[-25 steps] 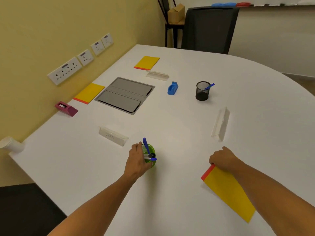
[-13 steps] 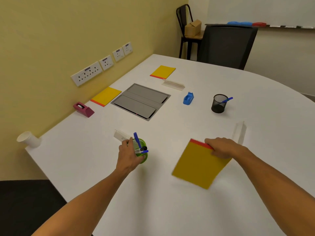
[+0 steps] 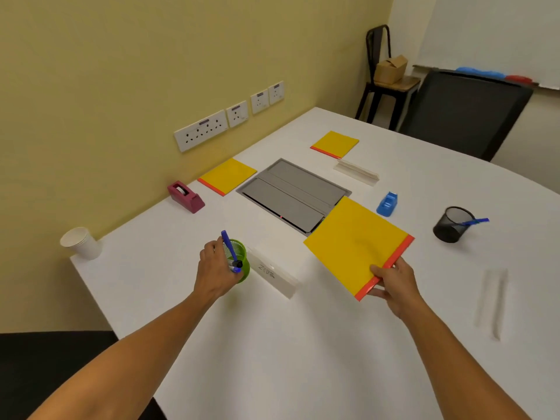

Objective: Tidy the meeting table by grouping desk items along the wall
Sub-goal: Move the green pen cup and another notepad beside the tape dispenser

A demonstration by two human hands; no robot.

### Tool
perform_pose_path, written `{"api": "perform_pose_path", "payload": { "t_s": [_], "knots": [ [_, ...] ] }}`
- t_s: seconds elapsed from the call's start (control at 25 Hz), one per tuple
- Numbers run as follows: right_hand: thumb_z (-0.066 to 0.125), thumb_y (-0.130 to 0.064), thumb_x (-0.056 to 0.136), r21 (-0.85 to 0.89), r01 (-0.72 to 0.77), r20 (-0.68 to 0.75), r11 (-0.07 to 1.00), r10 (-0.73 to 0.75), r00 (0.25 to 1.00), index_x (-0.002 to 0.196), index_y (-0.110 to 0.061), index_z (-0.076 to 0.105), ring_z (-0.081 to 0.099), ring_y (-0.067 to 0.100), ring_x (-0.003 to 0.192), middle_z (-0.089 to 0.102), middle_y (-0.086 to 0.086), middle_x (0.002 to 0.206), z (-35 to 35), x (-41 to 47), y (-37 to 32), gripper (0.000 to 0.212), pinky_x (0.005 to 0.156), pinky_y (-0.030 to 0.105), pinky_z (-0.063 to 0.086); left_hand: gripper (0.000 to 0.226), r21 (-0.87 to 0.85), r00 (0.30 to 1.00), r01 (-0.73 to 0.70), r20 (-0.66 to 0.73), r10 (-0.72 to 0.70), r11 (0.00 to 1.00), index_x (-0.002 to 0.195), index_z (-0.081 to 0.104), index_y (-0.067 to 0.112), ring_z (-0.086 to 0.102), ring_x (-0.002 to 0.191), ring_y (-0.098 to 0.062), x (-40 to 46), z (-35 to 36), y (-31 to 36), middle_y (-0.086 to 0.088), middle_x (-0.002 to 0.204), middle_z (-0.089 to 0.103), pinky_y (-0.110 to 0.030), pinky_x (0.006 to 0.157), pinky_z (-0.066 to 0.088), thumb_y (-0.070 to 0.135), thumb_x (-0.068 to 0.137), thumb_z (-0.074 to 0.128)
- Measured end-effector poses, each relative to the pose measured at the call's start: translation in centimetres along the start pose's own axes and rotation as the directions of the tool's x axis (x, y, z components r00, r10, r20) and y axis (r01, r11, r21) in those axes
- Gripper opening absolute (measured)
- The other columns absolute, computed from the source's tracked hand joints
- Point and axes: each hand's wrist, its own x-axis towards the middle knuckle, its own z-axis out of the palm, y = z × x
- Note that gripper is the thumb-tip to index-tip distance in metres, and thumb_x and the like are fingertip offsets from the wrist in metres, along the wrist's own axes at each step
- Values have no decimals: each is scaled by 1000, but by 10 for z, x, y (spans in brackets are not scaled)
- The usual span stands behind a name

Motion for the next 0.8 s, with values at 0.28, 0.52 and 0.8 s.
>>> {"api": "perform_pose_path", "payload": {
  "t_s": [0.28,0.52,0.8],
  "knots": [
    [55,3,97,188,-40,-70,981,54,996,132,-27,49,66,33,104,65,-1,114,99,31,6,46,77,54,56,101,63,998,22,50,-25,998,145,29,8,44,125,-27,108,-12,-45,-12,139,41,-35,97,49,36,67,87],
    [54,3,98,252,-51,-127,966,86,988,131,-27,50,66,33,104,66,0,115,152,67,-1,45,84,58,54,91,125,1000,-12,8,11,992,141,34,8,49,120,-26,207,-3,-51,-11,130,49,-38,95,46,42,70,81],
    [54,1,98,272,-64,-125,960,102,987,132,-27,51,66,33,105,66,1,118,182,118,-16,44,83,57,54,76,149,995,59,-89,-46,987,129,46,7,55,113,-31,320,11,-64,-12,119,54,-46,96,42,47,71,75]
  ]
}}
